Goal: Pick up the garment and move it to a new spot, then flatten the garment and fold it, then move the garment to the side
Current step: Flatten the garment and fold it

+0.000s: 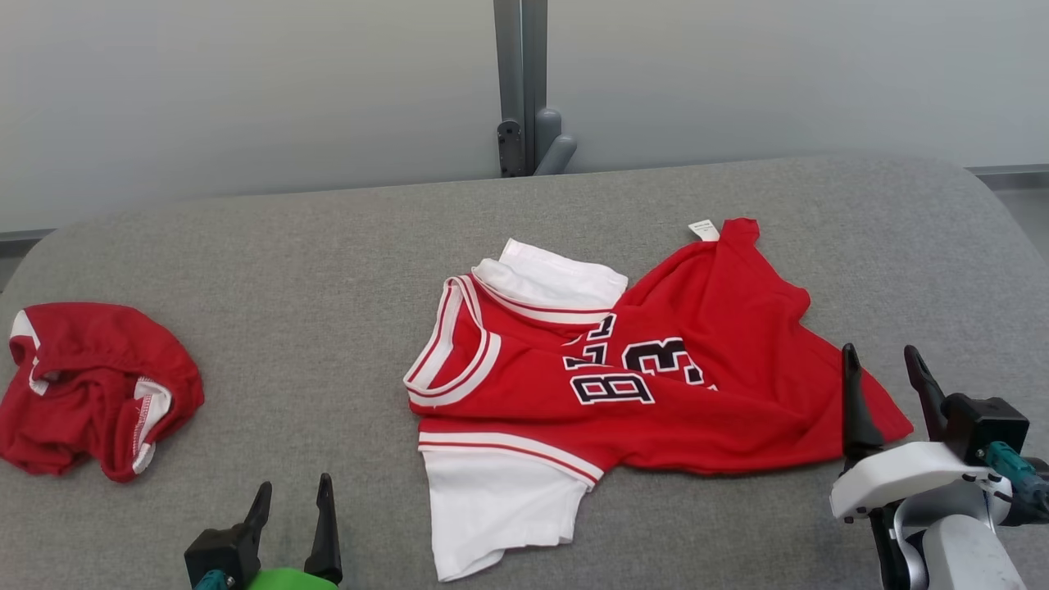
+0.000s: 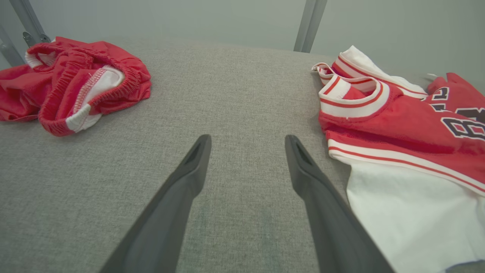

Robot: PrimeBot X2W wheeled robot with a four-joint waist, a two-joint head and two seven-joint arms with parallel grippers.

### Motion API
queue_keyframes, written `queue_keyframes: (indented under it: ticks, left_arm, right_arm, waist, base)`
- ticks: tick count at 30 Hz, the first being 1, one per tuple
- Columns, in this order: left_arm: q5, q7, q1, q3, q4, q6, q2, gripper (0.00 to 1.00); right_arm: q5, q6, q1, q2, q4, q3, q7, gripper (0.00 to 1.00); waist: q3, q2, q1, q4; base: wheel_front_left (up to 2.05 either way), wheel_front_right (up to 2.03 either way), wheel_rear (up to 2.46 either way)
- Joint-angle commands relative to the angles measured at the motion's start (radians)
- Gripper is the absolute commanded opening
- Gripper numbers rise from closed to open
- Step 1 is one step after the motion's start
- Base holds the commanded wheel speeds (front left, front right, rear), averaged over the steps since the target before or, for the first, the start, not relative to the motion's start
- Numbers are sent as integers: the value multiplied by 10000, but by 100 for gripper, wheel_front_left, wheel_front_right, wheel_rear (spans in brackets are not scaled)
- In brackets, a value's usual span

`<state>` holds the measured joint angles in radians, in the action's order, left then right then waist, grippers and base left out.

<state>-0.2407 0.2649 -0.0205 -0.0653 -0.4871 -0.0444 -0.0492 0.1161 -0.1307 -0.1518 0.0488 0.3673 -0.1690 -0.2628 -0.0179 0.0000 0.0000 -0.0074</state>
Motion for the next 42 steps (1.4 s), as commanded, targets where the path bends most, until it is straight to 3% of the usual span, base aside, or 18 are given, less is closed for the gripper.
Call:
queue_keyframes:
  ticks: [1,6,19,31,42]
  left_arm:
    - [80,-10,193,30,53,-30,-27,100]
    - [156,-10,438,104,593,-52,-28,100]
    - [280,-10,820,-132,1294,19,-30,100]
    - [350,-9,771,-233,1406,-80,-30,100]
    - [281,-10,559,-406,1340,-246,-30,100]
  right_arm:
    - [-85,1,143,39,-36,24,-28,100]
    - [-589,0,440,40,-90,328,-28,100]
    - [-579,0,885,35,341,690,-28,100]
    - [-279,1,884,38,101,1780,-28,100]
    - [-275,1,899,38,37,1859,-28,100]
  waist:
    - [-25,0,0,0]
    - [-192,0,0,-35]
    - [-323,0,0,18]
    - [-270,0,0,122]
    - [-148,0,0,147]
  base:
    - [0,0,0]
    - [0,0,0]
    - [0,0,0]
    - [0,0,0]
    - [0,0,0]
